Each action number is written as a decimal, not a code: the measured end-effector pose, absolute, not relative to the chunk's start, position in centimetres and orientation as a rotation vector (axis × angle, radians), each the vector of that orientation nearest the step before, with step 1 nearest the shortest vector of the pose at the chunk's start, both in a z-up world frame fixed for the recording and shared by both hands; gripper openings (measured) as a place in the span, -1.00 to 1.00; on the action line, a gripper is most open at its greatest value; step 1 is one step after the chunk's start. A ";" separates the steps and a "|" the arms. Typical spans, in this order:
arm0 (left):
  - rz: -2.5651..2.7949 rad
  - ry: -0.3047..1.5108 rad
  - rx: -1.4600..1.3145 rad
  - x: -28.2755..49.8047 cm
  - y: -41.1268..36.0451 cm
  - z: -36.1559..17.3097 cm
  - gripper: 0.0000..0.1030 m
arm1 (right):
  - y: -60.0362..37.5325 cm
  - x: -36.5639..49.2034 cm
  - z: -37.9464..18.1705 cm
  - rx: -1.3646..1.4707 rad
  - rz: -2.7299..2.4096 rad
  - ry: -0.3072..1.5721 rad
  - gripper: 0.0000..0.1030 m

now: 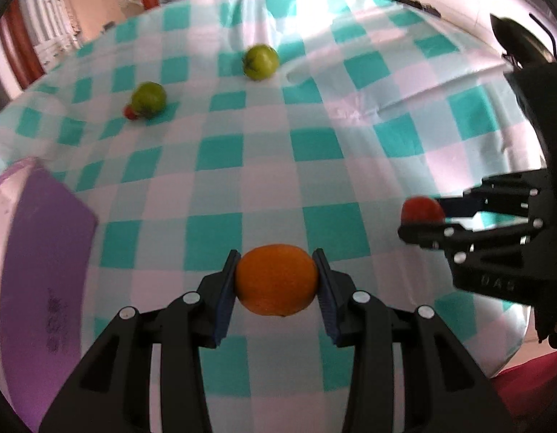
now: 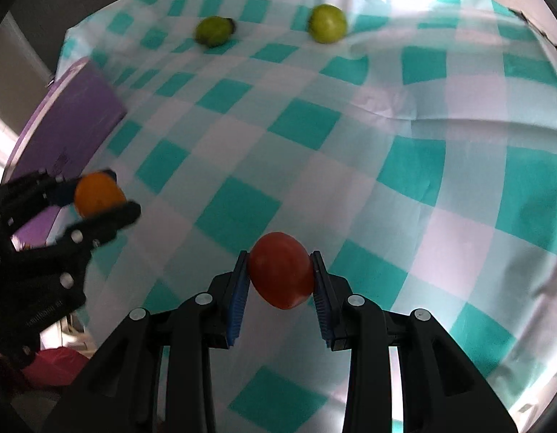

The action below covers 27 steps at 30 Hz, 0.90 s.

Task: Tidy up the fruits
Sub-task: 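Carry the tomato and orange in both tools over the white box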

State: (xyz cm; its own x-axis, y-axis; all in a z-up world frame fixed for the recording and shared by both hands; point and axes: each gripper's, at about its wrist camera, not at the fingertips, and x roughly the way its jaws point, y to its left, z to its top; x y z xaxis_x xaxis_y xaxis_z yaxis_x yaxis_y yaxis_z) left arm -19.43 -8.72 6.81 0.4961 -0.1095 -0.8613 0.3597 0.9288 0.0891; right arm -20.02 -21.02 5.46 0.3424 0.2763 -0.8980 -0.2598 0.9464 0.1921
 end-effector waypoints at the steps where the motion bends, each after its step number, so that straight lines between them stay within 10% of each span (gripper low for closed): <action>1: -0.276 1.000 0.266 -20.0 -8.6 7.4 -0.21 | -21.0 -20.4 5.8 0.011 0.358 1.162 -0.35; 27: -0.168 0.900 0.269 -26.1 -6.8 11.7 -0.21 | -19.2 -23.5 9.0 0.038 0.485 1.103 -0.35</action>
